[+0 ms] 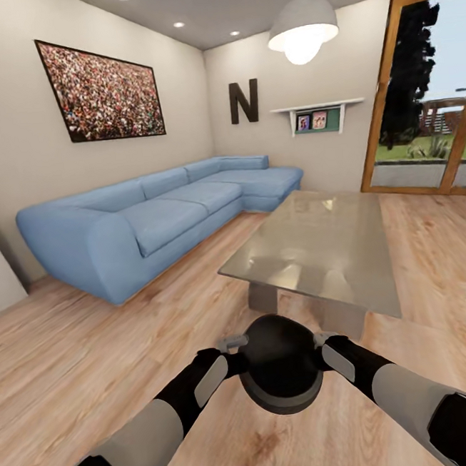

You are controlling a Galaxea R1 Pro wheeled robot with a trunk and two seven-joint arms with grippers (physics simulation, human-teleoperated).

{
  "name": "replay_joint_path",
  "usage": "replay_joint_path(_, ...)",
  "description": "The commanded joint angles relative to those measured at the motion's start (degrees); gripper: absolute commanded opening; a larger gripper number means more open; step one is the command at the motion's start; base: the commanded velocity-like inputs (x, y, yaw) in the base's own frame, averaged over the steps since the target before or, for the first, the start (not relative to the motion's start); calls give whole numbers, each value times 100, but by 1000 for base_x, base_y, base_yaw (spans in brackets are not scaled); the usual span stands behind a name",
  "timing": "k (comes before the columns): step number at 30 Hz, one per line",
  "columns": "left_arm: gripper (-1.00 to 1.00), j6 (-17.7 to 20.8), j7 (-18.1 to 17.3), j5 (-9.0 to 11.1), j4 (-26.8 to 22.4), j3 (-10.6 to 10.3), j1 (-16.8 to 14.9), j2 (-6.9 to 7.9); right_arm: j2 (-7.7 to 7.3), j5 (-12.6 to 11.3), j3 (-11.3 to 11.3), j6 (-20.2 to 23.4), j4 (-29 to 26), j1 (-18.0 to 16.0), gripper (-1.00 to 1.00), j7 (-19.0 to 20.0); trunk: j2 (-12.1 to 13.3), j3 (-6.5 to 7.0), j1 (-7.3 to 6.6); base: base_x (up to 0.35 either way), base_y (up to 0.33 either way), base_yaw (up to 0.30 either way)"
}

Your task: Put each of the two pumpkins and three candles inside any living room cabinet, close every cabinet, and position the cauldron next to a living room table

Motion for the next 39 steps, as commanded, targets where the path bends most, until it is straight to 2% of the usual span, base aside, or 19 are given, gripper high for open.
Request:
replay_joint_path(1, -100, 13, 54, 33, -2, -23, -4, 0, -7, -33, -14, 12, -29, -10, -100, -48, -3, -3, 1, 234, 174, -290)
replay_joint_path(6, -100, 13, 54, 25, -2, -19, -4, 0, -7, -33, -14, 12, -29, -9, -100, -48, -3, 4, 1, 223, 162, -243)
replay_joint_path(13, -100, 13, 54, 24, -2, -12, -4, 4, -7, -33, -14, 12, -29, -8, -100, -48, -3, 5, 1, 33, 22, -38)
replay_joint_path(39, -100, 13, 54, 24, -2, -14, -4, 3, -7, -33, -14, -17, -29, -9, -100, -48, -38, -571, 68, 0, 0, 0)
